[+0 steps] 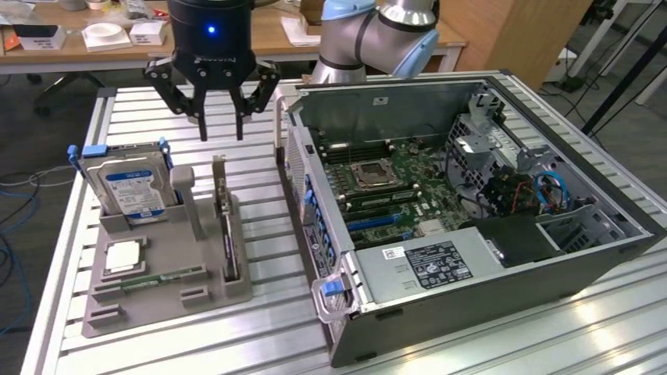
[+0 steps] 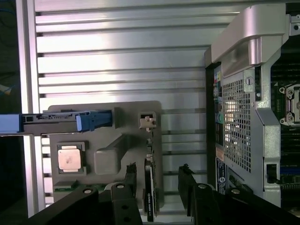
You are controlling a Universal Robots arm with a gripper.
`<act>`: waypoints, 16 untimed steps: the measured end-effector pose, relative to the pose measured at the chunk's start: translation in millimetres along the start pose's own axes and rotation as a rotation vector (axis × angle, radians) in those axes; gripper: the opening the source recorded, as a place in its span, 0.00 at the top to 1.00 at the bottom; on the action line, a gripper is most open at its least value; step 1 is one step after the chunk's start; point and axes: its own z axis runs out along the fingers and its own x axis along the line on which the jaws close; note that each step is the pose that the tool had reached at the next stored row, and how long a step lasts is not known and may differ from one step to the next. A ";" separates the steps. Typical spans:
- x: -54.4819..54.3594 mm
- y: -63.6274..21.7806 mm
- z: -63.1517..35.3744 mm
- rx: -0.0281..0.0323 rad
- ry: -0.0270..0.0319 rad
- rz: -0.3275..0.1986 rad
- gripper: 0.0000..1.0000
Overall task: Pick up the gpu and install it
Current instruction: 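Pick up the gpu and move the gpu toward the slot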
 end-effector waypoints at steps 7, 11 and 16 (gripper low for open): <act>1.2 -1.8 4.8 0.0035 -0.0085 -0.002 0.51; 1.6 -2.4 5.5 0.0042 -0.0092 -0.002 0.51; 2.2 -4.0 5.8 0.0043 -0.0092 -0.002 0.51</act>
